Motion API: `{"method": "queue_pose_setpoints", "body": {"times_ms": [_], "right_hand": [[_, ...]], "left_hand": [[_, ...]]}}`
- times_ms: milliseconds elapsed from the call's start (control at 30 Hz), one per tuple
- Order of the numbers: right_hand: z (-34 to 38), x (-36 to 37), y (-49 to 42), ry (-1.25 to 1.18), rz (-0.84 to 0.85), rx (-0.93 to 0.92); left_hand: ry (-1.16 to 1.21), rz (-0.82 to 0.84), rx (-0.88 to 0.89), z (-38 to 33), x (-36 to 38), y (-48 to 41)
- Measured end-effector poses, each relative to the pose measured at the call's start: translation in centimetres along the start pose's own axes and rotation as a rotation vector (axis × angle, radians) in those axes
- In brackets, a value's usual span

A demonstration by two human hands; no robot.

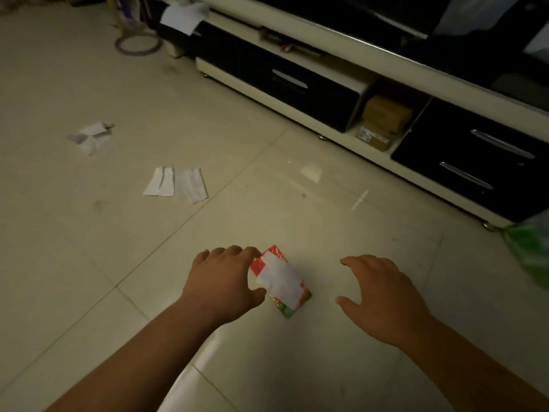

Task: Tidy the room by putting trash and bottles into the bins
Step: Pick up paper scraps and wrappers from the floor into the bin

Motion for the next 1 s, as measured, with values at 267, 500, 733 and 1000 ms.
{"method": "queue_pose_setpoints", "body": {"times_ms": [267,500,733,1000], "right_hand": [[-3.1,-0.2,-3.6,-0.117,0.084,-0.007],[-4.6,3.1,-8.1,-0.173,0.099,-0.028],[-7.2,11.4,-11.7,-0.122,0.099,-0.075],[-8.4,16.5,-12.8,-0.101,0.112,-0.059]], "left_hand": [[-0.054,0.098,0.034,-5.1,0.9,-5.5],[-0.014,0.307,-0.032,-5.2,8.5,-10.4],[0.040,0.375,-0.020,-4.3,21.6,-17.7],[0.029,0.263,0.054,-4.0,30.1,-19.0]]}}
Point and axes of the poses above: each hand's wrist, its own y-axis away from the middle knuckle, its own x-axis out of the palm, z = x × y, the point moved 6 cm from there along -y, towards the middle knuckle, and after that the axes turned 10 degrees about -x, right-handed, at the moved point
